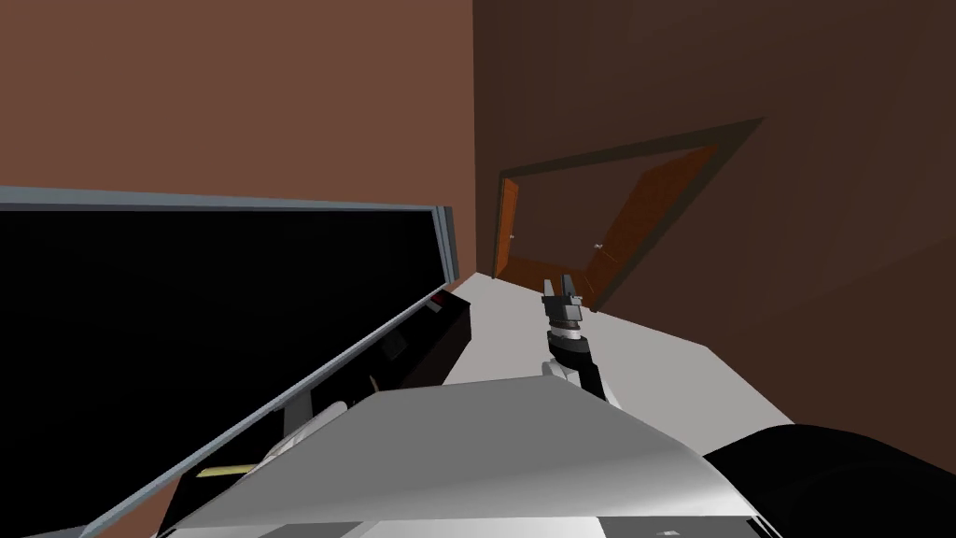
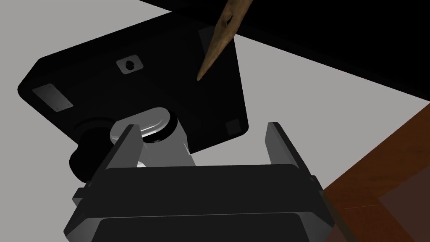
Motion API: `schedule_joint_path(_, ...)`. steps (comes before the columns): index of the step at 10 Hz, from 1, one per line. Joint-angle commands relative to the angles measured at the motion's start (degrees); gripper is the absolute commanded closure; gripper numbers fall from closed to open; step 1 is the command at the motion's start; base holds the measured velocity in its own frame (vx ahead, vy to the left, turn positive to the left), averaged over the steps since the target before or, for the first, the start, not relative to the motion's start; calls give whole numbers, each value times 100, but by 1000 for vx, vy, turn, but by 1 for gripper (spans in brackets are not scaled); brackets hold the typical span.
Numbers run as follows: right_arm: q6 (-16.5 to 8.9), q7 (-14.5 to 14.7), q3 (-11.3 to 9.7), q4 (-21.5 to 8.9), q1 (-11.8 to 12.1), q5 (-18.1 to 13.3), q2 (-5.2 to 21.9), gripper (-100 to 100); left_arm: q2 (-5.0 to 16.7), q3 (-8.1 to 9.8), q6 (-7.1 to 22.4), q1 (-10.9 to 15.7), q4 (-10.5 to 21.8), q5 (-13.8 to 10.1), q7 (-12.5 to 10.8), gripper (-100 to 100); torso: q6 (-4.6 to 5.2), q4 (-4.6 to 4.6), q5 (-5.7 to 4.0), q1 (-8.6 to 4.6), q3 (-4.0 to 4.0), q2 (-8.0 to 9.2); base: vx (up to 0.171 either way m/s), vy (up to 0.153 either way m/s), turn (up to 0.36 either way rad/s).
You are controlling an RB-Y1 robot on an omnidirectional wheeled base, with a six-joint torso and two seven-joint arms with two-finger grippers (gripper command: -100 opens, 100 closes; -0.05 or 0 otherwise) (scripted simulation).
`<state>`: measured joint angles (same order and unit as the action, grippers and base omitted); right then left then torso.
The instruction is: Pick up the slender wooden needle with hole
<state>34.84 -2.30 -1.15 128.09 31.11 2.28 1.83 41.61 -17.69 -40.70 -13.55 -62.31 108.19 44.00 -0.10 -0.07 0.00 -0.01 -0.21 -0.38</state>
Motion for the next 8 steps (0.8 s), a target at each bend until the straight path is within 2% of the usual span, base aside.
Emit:
schedule_joint_path(1, 0, 0, 0, 0, 0, 0, 0, 0, 111, -42, -40, -74, 183, 272, 216, -100, 0, 0, 0, 0, 0, 0, 131, 55, -376)
schedule_joint_path(2, 0, 0, 0, 0, 0, 0, 0, 0, 111, -42, -40, -74, 183, 272, 216, -100, 3, -4, 2, 11, -12, -22, 108, 60, -147)
schedule_joint_path(4, 0, 0, 0, 0, 1, 0, 0, 0, 242, -80, -96, -161, 401, 547, 462, -100, -1, -4, 2, 3, -11, -18, 115, 38, -231)
schedule_joint_path(5, 0, 0, 0, 0, 1, 0, 0, 0, 242, -80, -96, -161, 401, 547, 462, -100, -1, -6, 1, 4, -15, -26, 86, 45, -77)
schedule_joint_path(6, 0, 0, 1, 0, 2, 0, 0, 0, 242, -80, -96, -161, 401, 547, 462, -100, -5, -5, 1, 3, -10, -16, 27, 26, 34)
schedule_joint_path(8, 0, 0, 0, 0, 0, 0, 0, 0, 340, -108, -142, -238, 558, 746, 651, -100, -1, 1, 0, -4, 2, 5, 60, 38, -200)
